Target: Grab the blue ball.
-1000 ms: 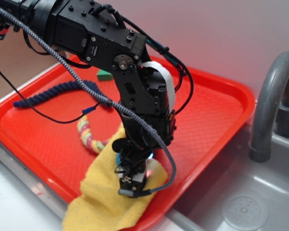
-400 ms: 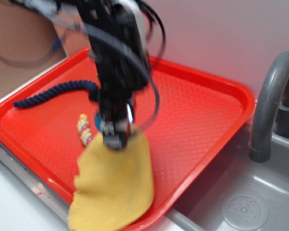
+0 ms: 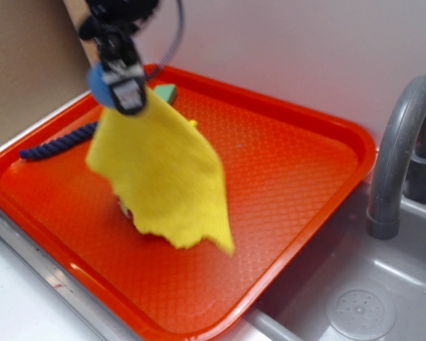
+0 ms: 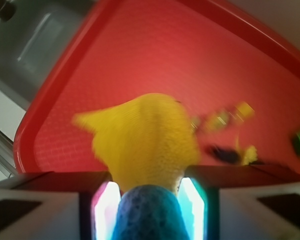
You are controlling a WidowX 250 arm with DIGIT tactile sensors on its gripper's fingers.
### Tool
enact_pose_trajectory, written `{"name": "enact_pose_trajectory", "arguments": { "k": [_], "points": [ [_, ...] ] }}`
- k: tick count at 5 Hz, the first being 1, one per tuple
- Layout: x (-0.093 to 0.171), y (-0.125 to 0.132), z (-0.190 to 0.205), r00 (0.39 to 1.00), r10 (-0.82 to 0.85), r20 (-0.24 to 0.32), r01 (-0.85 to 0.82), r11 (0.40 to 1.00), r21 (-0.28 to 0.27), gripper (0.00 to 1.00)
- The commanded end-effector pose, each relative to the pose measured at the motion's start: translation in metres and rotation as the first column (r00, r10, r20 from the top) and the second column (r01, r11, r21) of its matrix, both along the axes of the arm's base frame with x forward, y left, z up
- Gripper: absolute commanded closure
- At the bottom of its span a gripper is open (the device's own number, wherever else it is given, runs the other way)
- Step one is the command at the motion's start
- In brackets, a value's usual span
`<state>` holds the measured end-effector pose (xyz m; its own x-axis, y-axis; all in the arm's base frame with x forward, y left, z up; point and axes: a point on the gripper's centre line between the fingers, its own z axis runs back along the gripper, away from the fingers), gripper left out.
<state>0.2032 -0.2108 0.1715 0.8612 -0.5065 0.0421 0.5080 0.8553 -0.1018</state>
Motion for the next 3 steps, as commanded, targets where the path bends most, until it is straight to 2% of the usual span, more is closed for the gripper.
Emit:
{"name": "enact_pose_trajectory", "arguments": {
  "k": [1, 2, 3],
  "points": [
    [-0.0412, 0.0492, 0.0598, 0.944, 0.327, 0.035, -0.322, 0.942, -0.098, 1.0],
    [-0.0414, 0.0569, 0.0585, 0.921, 0.386, 0.052, -0.378, 0.918, -0.118, 1.0],
    [-0.0393, 0.0545, 0.0575, 0.917, 0.398, 0.014, -0.396, 0.916, -0.069, 1.0]
  ]
}}
